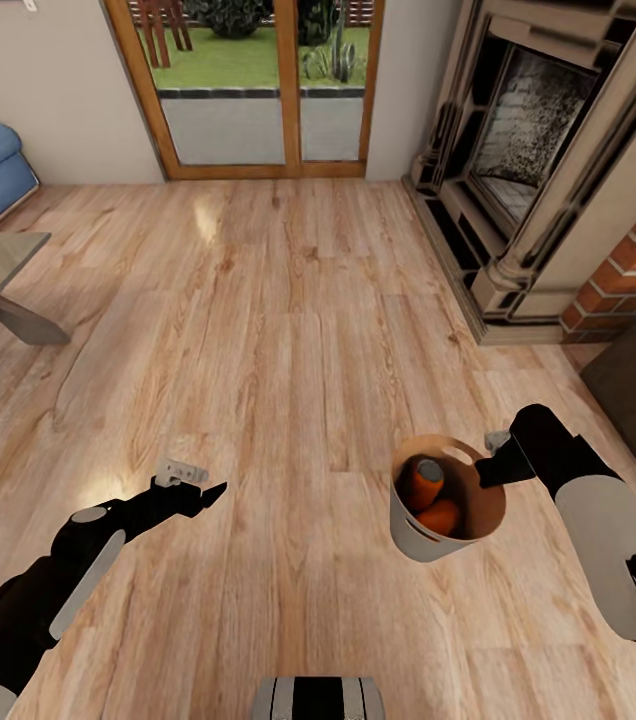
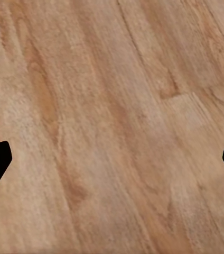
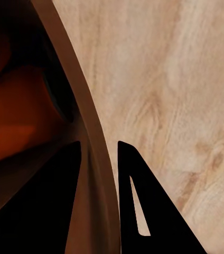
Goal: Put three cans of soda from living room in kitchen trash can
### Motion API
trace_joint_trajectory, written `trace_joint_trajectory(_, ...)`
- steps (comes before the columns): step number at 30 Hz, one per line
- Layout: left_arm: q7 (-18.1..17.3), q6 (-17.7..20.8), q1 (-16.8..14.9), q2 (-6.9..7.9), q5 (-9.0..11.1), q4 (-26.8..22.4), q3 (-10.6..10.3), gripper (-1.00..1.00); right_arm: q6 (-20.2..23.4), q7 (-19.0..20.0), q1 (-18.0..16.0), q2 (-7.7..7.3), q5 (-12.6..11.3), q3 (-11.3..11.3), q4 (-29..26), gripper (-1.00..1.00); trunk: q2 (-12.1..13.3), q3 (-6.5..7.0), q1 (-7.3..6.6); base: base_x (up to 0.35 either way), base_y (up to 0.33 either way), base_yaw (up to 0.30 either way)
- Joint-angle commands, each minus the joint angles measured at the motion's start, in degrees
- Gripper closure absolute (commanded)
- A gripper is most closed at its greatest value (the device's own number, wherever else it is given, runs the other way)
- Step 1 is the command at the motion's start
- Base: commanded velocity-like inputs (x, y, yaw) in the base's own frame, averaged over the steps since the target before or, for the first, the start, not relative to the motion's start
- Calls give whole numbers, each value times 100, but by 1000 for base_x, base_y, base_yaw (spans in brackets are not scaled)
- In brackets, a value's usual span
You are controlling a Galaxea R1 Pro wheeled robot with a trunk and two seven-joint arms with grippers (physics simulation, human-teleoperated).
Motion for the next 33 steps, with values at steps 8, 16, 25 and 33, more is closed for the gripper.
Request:
trace_joint_trajectory(8,-10,0,0,0,1,1,6,-100,49,30,18,6,-118,-11,2,100,-323,-143,175,0,0,0)
trace_joint_trajectory(16,-20,0,0,0,1,2,9,-100,-136,22,32,15,-118,-11,10,100,-644,-287,351,0,0,0)
trace_joint_trajectory(25,-19,0,0,0,1,-2,1,-100,-181,26,36,29,-118,-11,6,100,-844,-377,461,0,0,0)
trace_joint_trajectory(33,-4,0,0,0,1,9,0,-100,-194,29,41,23,-117,-12,-6,100,-844,-377,461,0,0,0)
